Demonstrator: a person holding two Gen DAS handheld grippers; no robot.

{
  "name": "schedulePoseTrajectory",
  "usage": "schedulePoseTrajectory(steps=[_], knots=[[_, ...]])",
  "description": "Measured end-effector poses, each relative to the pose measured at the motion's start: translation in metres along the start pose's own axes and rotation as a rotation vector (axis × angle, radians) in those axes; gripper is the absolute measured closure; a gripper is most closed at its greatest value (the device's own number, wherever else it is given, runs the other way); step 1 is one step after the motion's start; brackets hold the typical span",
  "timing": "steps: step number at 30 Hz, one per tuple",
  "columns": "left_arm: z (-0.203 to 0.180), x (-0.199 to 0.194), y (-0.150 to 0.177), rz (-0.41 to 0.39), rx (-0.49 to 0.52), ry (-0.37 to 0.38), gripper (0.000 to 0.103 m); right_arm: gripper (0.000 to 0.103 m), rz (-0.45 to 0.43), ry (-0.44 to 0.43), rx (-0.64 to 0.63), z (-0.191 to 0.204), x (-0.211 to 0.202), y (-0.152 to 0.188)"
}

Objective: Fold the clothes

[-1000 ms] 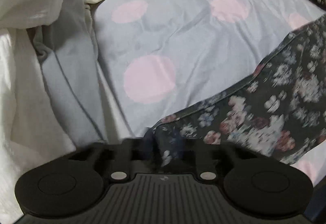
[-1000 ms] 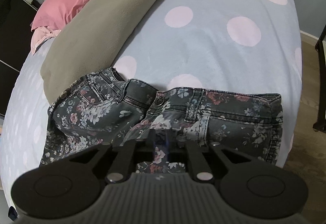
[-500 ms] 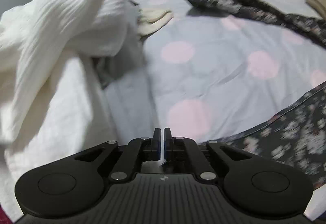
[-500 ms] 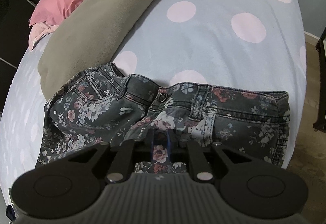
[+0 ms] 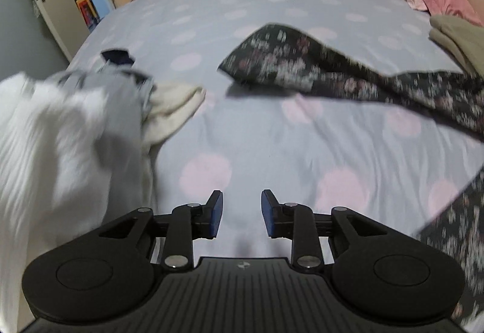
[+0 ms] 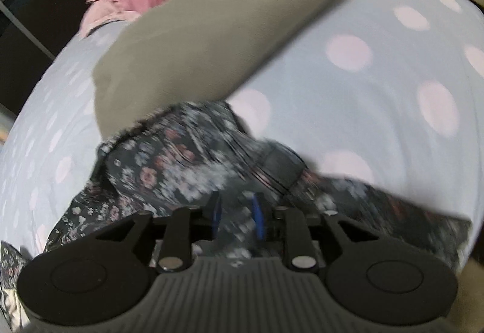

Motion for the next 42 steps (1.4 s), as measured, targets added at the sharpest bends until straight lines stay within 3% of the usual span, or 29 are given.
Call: schedulePoseTrajectory(steps=[3, 6, 11, 13, 16, 19, 22, 24, 27, 31, 36, 42], knots=[[-0.006, 0.017, -0.028, -0.007, -0.015, 0.017, 0.072, 0.072, 0.003, -0.022, -0.007, 0.01, 0.012, -0.007], [-0.014, 0.035, -0.06, -0.011, -0.063, 0.041, 0.06, 0.072, 0.028, -0.051, 0.011, 0.02, 0.026, -0.01], [-0.034, 0.066, -0.113, -0.005, -0.149, 0.104, 0.058, 0.07, 0.04, -0.029, -0.015, 0.037, 0.044, -0.015], [-0.046, 0.083, -0.135, -0.001, -0.181, 0.121, 0.051, 0.07, 0.032, -0.022, -0.024, 0.042, 0.048, -0.018], [-0.066, 0.113, -0.163, 0.009, -0.242, 0.144, 0.048, 0.067, 0.03, -0.032, -0.016, 0.046, 0.051, -0.021], [-0.086, 0.151, -0.178, 0.058, -0.291, 0.157, 0.048, 0.067, 0.026, -0.032, -0.037, 0.051, 0.056, -0.023], [-0.098, 0.182, -0.183, 0.093, -0.318, 0.12, 0.048, 0.066, 0.007, -0.019, -0.082, 0.058, 0.058, -0.026], [-0.095, 0.182, -0.18, 0.088, -0.319, 0.122, 0.049, 0.066, -0.013, -0.017, -0.111, 0.061, 0.058, -0.028], [-0.091, 0.18, -0.174, 0.079, -0.318, 0.126, 0.057, 0.065, -0.039, -0.008, -0.141, 0.062, 0.06, -0.032], [-0.086, 0.179, -0.166, 0.068, -0.317, 0.132, 0.097, 0.065, -0.067, 0.001, -0.128, 0.053, 0.067, -0.038], [-0.079, 0.176, -0.156, 0.053, -0.316, 0.139, 0.102, 0.06, -0.077, 0.032, -0.065, 0.035, 0.081, -0.043], [-0.054, 0.101, -0.099, -0.018, -0.385, 0.178, 0.103, 0.059, -0.019, 0.007, 0.033, 0.031, 0.088, -0.041]])
Point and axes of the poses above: each gripper's, at about its wrist camera, not at the fingertips, and x roughly the way its jaws point, z to its left, y to its underside, the point moved 6 cm from there along x, roughly the way its jaws point, and after that the axes turned 5 degrees about -z, right-handed, at the moved point
